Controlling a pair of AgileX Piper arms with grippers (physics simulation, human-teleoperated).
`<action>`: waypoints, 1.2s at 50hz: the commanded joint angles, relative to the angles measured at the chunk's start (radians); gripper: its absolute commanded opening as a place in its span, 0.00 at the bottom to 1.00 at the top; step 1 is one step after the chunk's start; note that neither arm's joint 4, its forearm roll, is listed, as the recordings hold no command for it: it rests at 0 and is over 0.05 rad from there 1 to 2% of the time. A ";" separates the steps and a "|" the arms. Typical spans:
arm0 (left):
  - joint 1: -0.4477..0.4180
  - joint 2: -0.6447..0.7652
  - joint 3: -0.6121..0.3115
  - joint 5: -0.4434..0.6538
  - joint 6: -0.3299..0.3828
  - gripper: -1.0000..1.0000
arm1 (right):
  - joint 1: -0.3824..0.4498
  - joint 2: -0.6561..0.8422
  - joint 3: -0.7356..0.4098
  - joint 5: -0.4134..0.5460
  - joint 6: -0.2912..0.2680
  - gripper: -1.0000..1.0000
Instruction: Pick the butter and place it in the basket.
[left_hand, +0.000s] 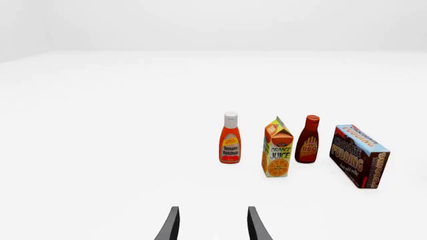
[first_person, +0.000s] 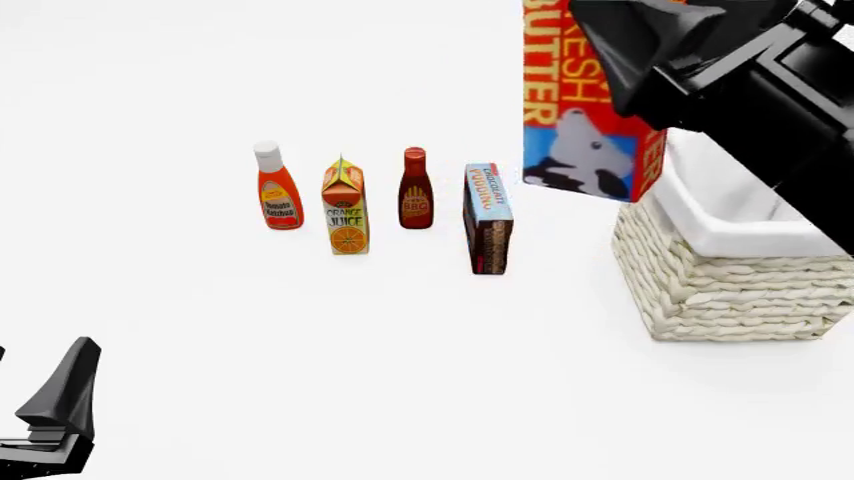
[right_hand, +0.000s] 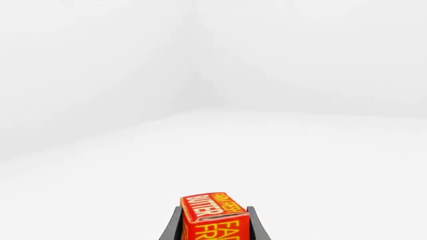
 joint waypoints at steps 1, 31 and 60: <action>0.000 0.000 0.000 0.000 0.000 1.00 | -0.124 0.005 -0.001 -0.078 0.098 0.00; 0.000 0.000 0.000 0.000 0.000 1.00 | -0.464 0.061 0.119 -0.376 0.146 0.00; 0.000 0.000 0.000 0.000 0.000 1.00 | -0.596 0.072 0.318 -0.729 0.106 0.00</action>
